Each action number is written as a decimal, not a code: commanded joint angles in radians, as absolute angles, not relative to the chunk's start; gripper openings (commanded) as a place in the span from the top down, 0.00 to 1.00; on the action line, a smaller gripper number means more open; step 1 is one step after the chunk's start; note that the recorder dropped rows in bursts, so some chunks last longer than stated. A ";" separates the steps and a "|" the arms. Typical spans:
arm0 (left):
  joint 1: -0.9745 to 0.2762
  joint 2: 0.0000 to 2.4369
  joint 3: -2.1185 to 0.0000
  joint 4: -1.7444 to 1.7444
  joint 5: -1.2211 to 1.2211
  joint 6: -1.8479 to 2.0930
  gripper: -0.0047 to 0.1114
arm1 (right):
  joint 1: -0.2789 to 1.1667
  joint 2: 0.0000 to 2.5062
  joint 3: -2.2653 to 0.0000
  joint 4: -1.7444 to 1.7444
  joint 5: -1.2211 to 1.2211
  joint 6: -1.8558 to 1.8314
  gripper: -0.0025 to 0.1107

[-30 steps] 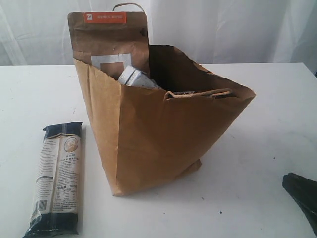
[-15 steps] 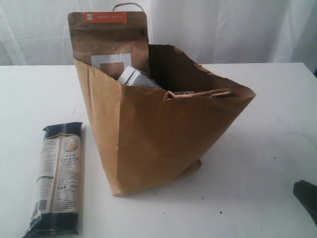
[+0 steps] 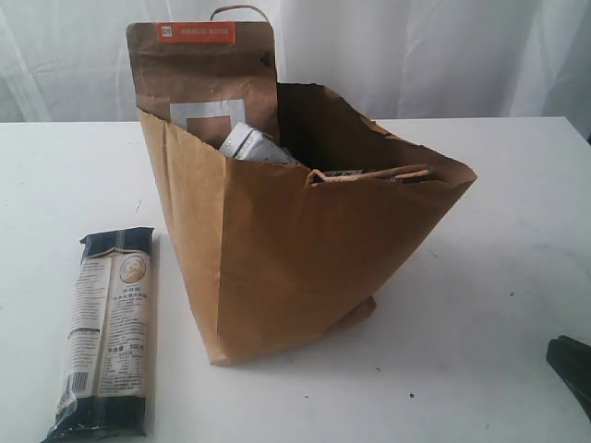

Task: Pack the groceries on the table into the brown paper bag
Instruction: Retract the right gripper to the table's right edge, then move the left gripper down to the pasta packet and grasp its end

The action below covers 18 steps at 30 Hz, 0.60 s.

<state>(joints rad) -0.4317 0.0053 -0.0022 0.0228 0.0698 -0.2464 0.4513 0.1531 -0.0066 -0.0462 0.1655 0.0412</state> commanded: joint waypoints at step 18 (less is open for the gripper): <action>-0.429 0.361 -0.548 -0.046 0.594 -0.531 0.96 | 0.448 0.148 0.000 -0.049 0.168 0.043 0.98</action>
<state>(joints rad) -0.4317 0.2447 -0.4621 -0.0878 0.4901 -0.5830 0.4513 0.1531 -0.0066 -0.0462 0.1694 0.0412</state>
